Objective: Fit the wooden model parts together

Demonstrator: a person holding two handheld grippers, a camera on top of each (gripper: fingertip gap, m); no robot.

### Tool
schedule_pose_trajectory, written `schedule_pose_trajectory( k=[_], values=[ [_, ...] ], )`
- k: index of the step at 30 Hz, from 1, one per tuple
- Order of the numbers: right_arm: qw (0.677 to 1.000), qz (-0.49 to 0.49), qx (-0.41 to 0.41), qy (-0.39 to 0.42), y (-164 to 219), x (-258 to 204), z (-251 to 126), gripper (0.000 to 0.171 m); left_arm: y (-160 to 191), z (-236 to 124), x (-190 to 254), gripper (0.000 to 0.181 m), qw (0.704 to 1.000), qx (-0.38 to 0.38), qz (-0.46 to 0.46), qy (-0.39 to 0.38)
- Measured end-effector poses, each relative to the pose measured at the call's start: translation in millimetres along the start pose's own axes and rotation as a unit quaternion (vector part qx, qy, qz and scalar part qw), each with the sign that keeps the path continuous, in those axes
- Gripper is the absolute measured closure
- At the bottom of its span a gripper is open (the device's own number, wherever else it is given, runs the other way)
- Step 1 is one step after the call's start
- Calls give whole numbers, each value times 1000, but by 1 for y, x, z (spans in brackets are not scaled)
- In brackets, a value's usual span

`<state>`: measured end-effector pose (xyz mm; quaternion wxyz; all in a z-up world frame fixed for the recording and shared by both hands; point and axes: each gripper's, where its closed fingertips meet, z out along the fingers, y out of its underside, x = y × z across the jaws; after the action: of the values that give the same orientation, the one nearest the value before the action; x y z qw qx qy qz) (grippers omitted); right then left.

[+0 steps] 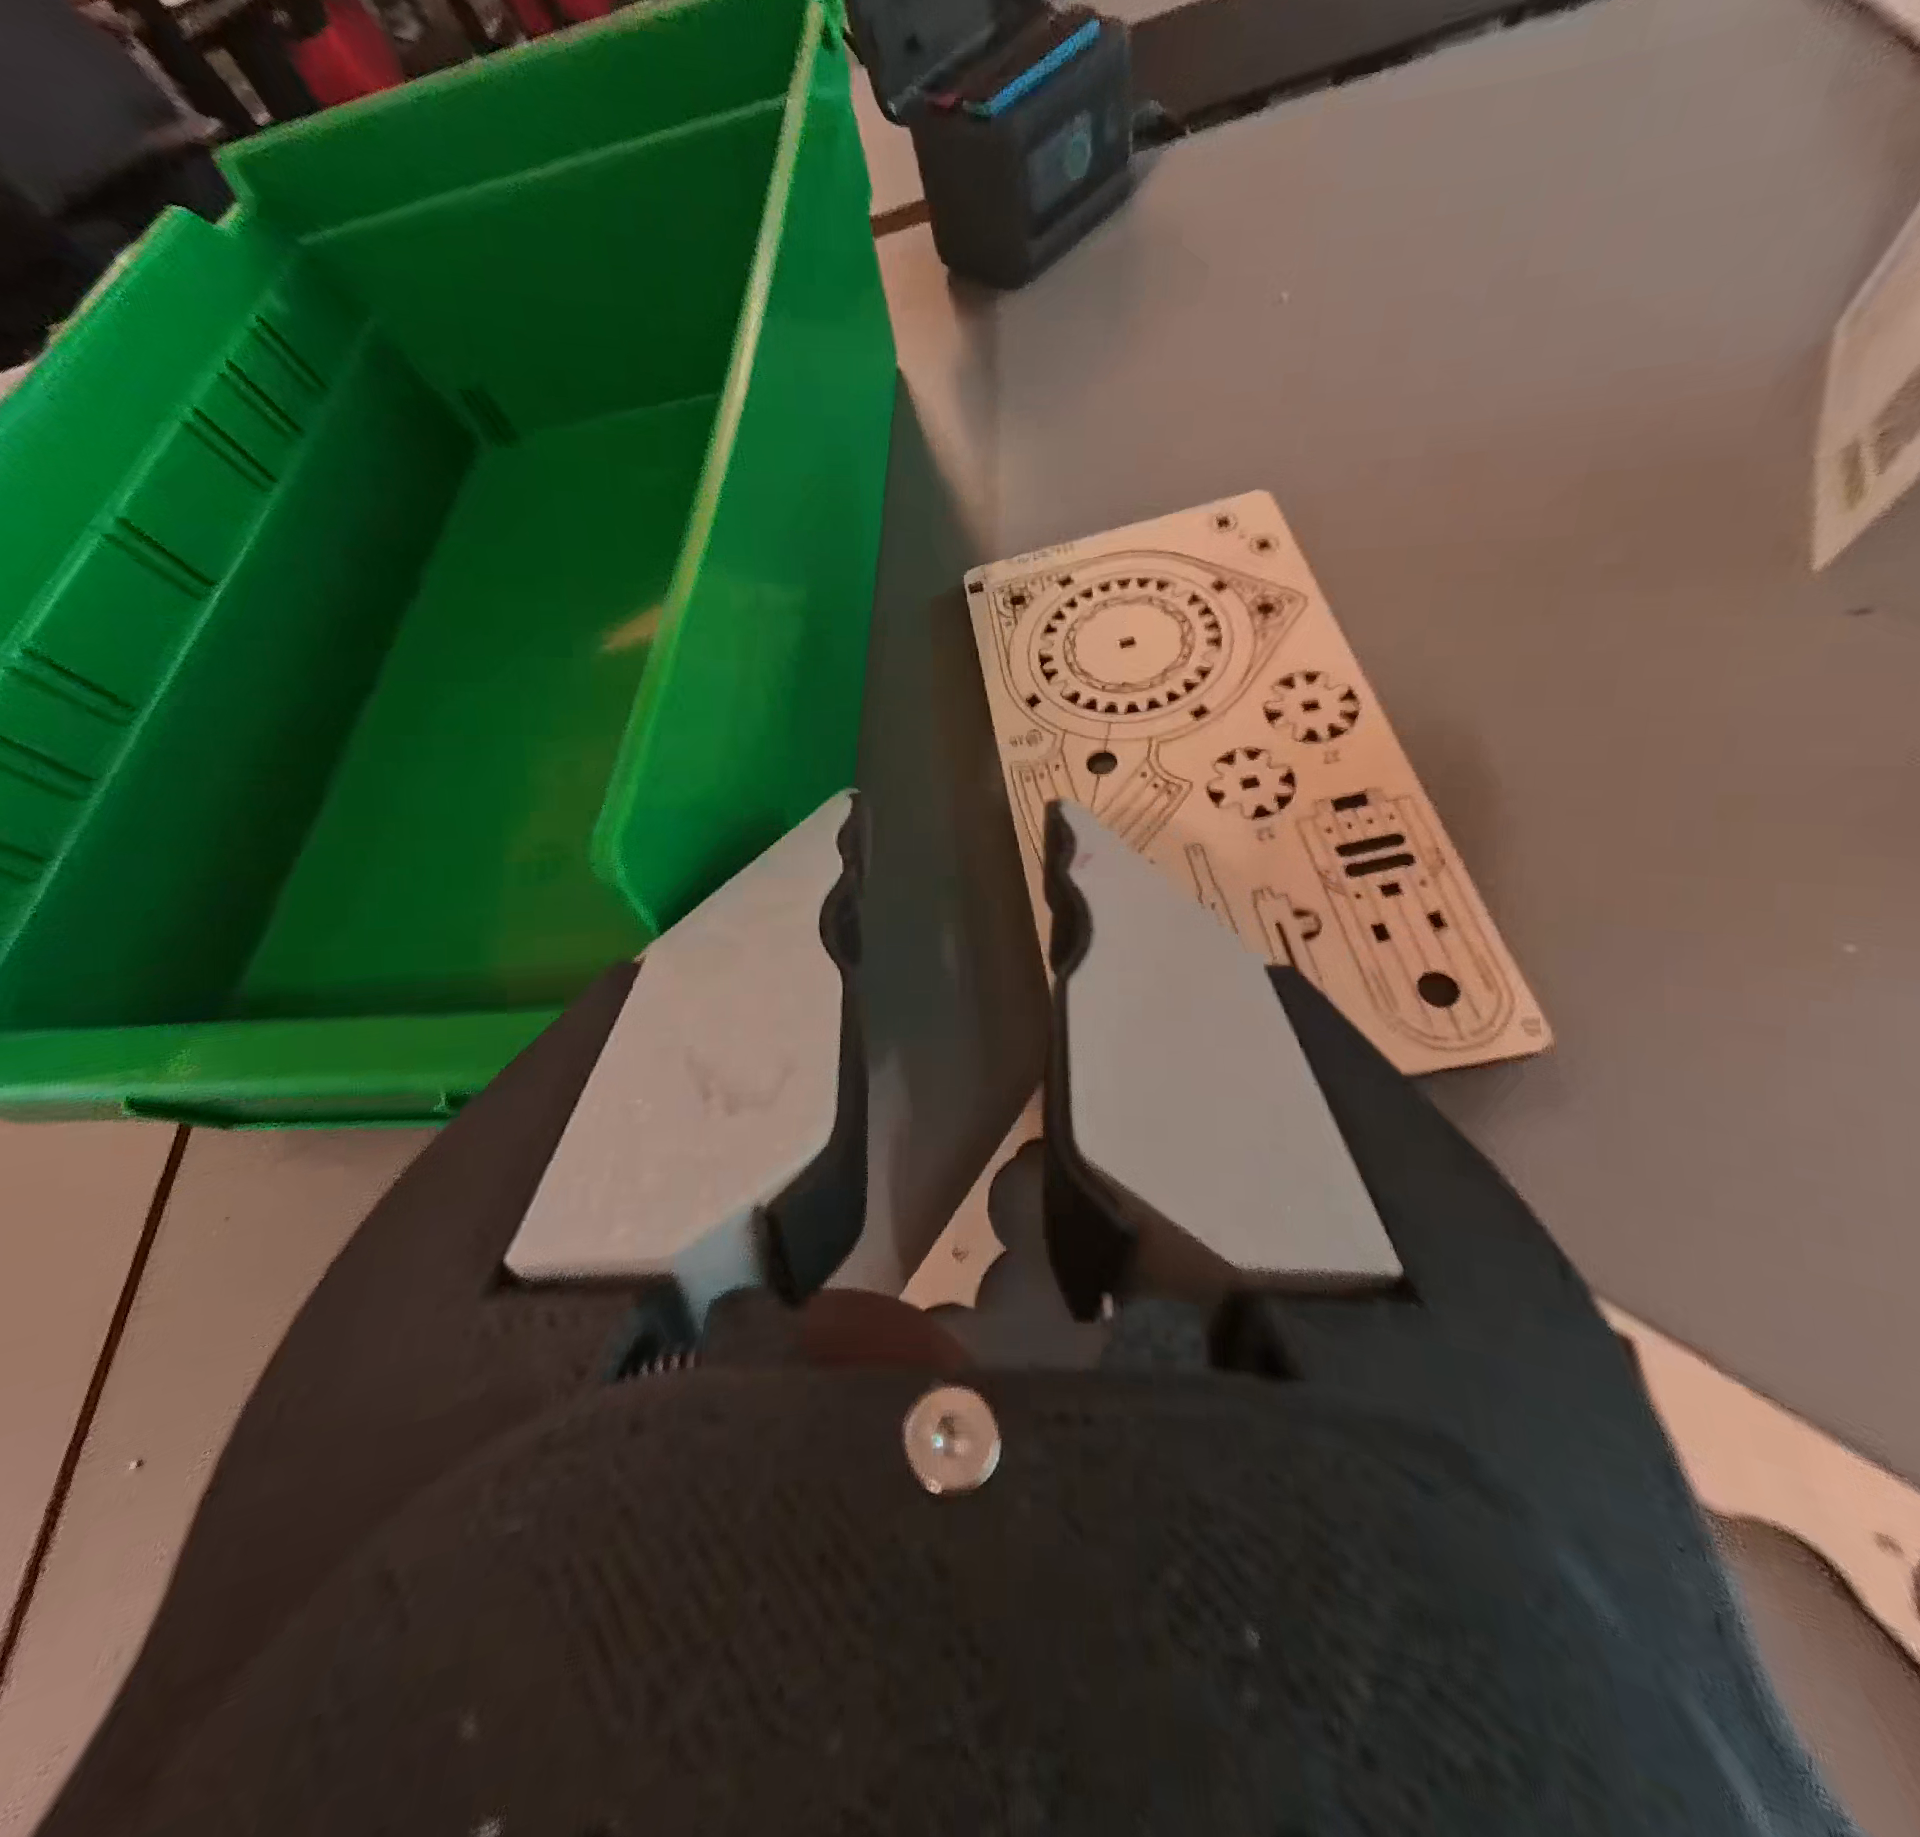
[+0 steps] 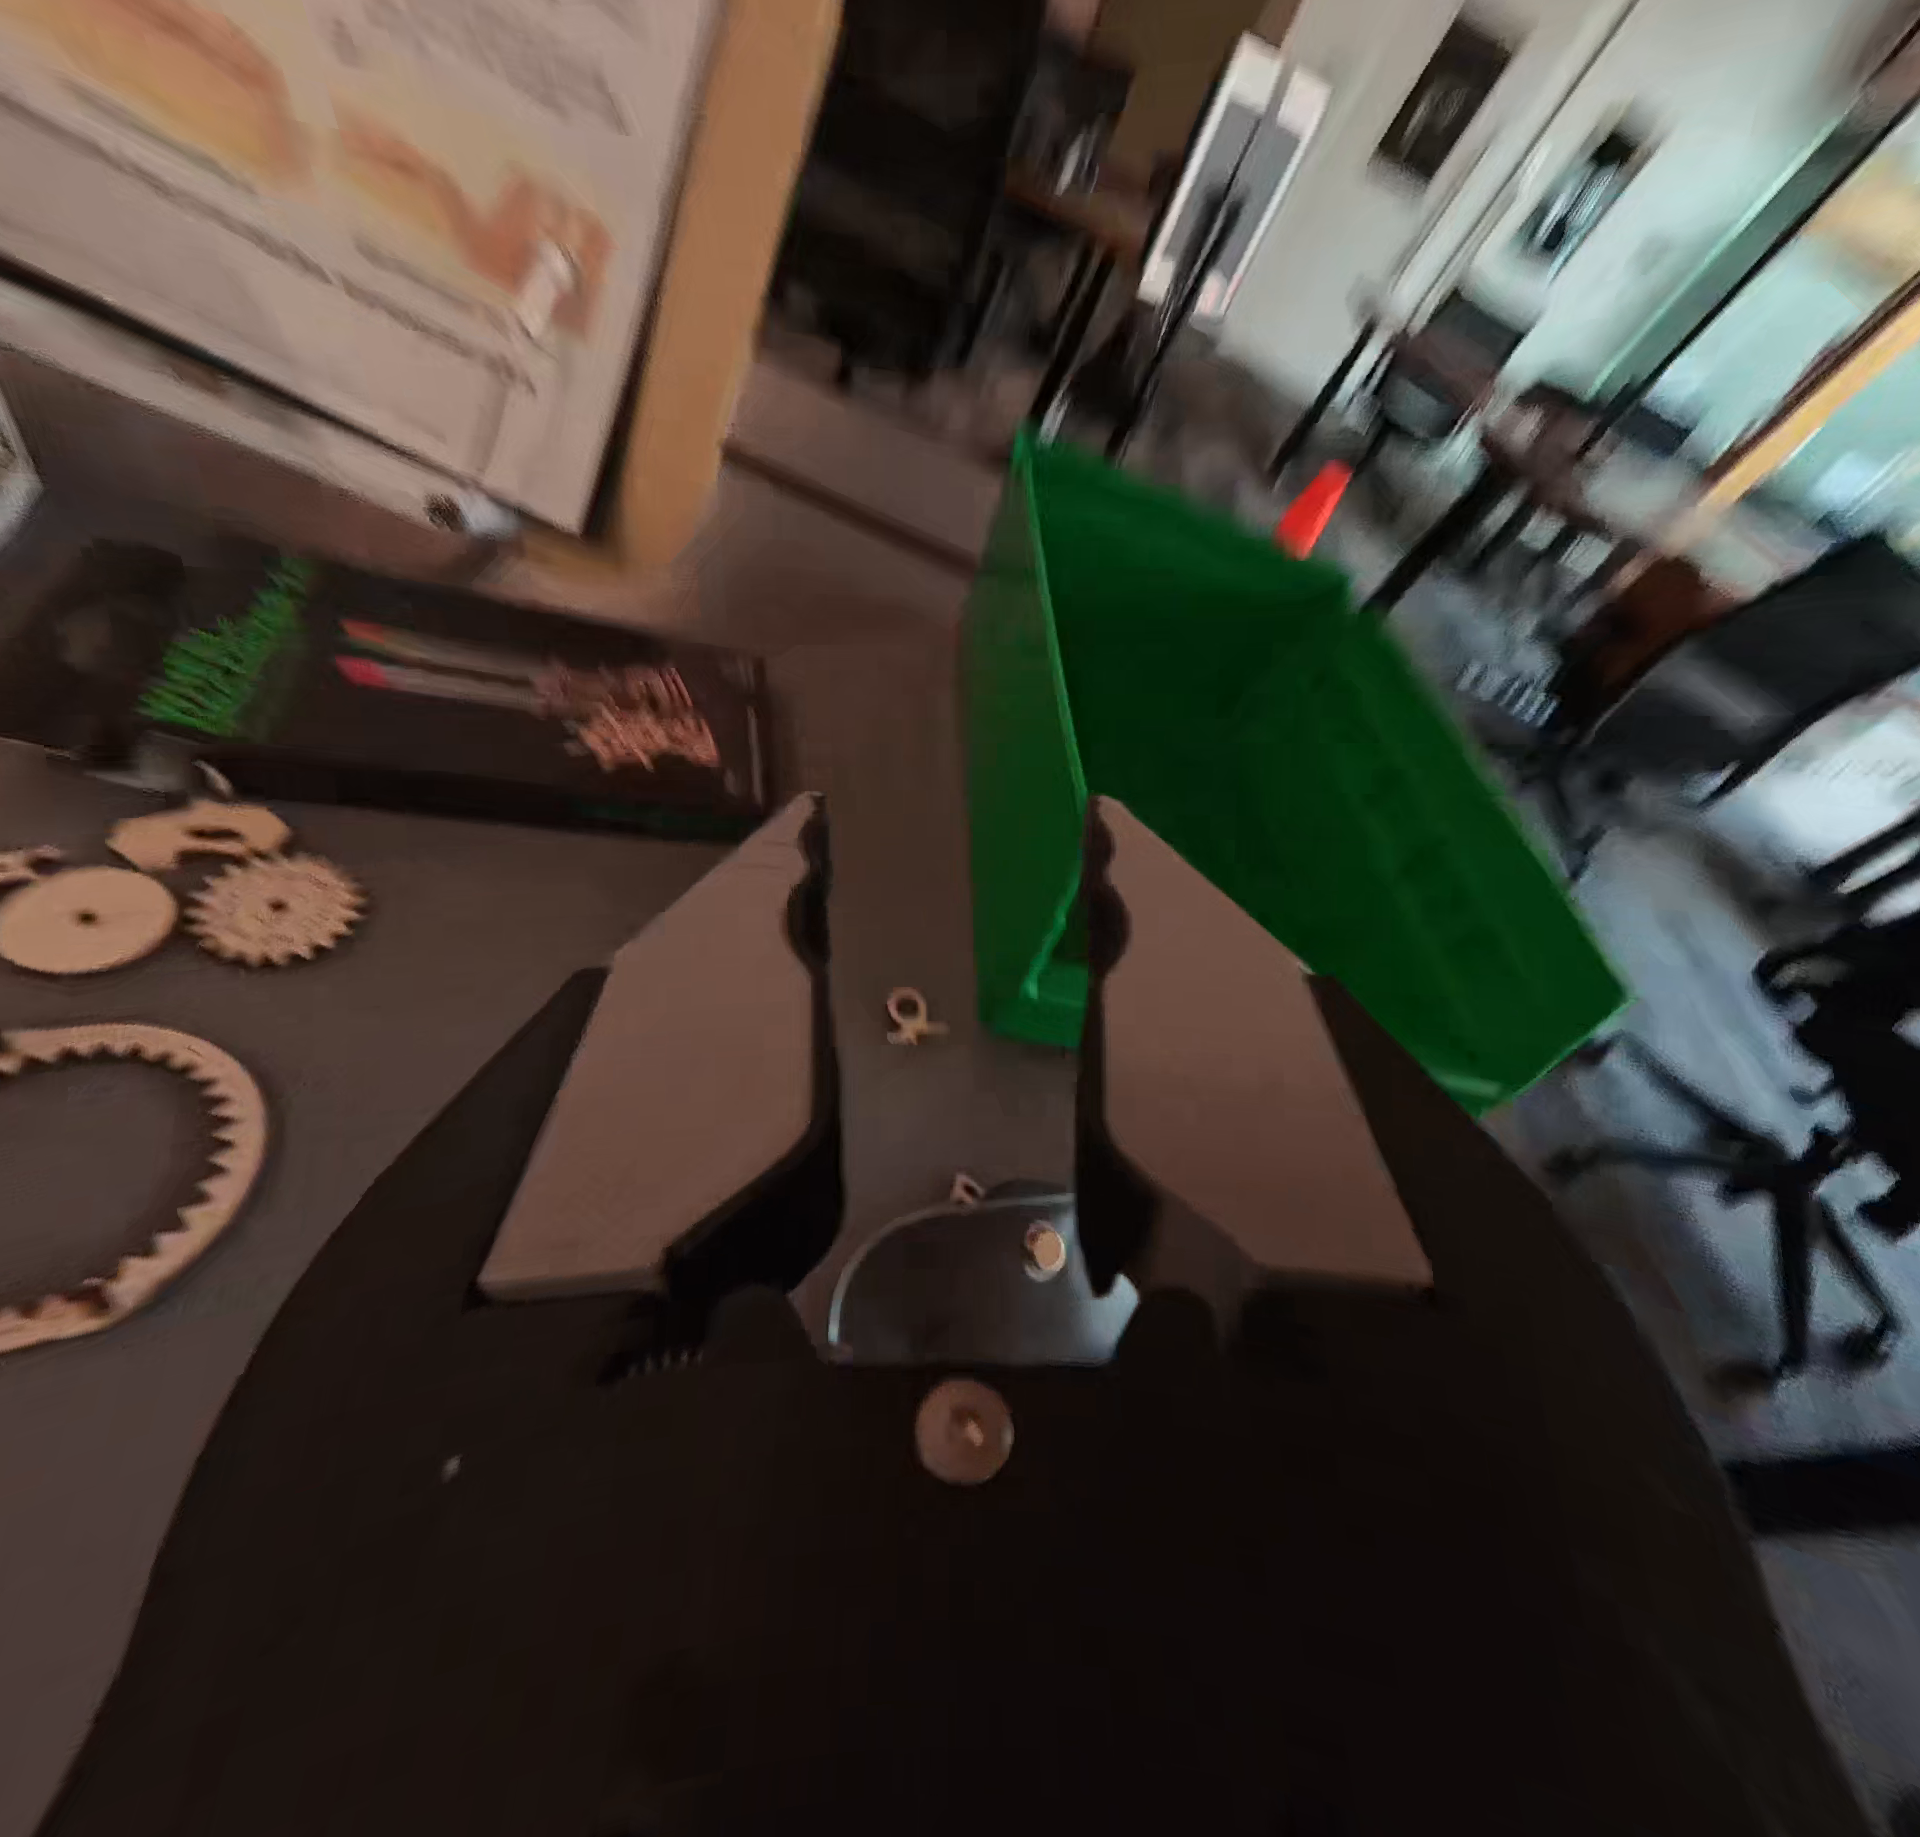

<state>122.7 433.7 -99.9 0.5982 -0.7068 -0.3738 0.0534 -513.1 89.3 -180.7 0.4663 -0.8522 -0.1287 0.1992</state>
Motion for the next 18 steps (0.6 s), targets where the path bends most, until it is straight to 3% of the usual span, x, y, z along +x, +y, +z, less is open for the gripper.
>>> schedule_pose_trajectory(
  k=[2, 3, 6, 8, 9, 11, 12, 14, 18],
  values=[
    [997, 46, -62, -20, 22, 18, 28, 83, -13, -10, -1, 142, 999, 42, -30, 0],
    [995, 65, -71, -36, 28, 21, 40, 85, -20, -17, -2, 140, 997, 63, -41, 1],
    [985, 82, -110, -101, 49, 12, 75, 104, -28, -24, -9, 153, 996, 66, -59, 10],
    [977, 76, -159, -123, 70, 4, 91, 140, -29, -26, -10, 155, 995, 48, -83, 19],
    [980, 56, -165, -91, 74, 13, 95, 168, -33, -30, -11, 153, 994, 53, -91, 17],
    [985, -33, -159, -51, 74, 23, 92, 169, -43, -42, -20, 140, 991, 94, -89, -15],
    [983, -87, -159, -20, 73, 30, 88, 167, -45, -46, -28, 105, 990, 107, -84, -41],
    [970, -188, -151, 43, 68, 39, 77, 165, -39, -45, -37, 107, 992, 87, -71, -63],
    [896, -392, -130, 161, 70, 51, 57, 170, -19, -23, -36, 105, 997, 28, -41, -65]
  ],
)
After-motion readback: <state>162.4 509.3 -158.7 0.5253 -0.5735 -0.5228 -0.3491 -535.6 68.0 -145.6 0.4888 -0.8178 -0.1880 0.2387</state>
